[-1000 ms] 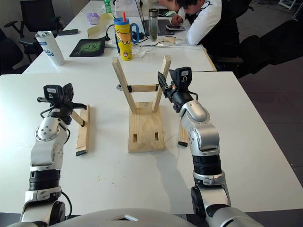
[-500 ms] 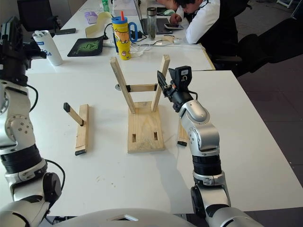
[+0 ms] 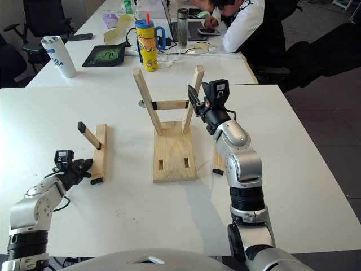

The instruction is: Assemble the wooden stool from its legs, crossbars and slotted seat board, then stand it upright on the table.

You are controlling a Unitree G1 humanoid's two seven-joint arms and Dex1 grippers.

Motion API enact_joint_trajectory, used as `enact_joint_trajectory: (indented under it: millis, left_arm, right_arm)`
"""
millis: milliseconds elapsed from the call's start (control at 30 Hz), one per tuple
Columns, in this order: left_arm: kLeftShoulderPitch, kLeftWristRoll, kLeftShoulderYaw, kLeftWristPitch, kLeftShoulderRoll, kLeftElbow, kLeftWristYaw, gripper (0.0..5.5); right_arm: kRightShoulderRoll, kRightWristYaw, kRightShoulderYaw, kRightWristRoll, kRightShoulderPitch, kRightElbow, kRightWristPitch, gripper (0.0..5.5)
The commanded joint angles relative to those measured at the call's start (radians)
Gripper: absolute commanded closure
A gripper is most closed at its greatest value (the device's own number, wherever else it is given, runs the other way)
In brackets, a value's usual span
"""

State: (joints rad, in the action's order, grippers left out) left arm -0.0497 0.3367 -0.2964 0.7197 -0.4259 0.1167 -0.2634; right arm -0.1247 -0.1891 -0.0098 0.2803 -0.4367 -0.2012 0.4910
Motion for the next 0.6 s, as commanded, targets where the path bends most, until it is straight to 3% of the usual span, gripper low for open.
enact_joint_trajectory:
  millis: [33,167,433,600]
  left_arm:
    - [-0.028,-0.003,-0.015,0.05,-0.023,0.064,0.007,3.08]
    - [-0.054,0.005,-0.023,0.092,-0.013,0.123,0.018,2.53]
    - [0.016,0.052,-0.084,0.16,0.047,0.214,0.091,2.5]
    - [0.003,0.055,-0.013,0.21,0.097,0.233,0.108,2.5]
  right_arm:
    - [-0.008,-0.002,0.009,-0.009,0.007,-0.02,0.018,3.29]
    - [-0.012,-0.006,0.013,-0.01,0.013,-0.027,0.023,3.29]
    - [-0.013,-0.004,0.024,-0.011,0.01,-0.029,0.026,3.29]
    - [-0.011,-0.003,0.029,-0.012,0.005,-0.023,0.026,3.29]
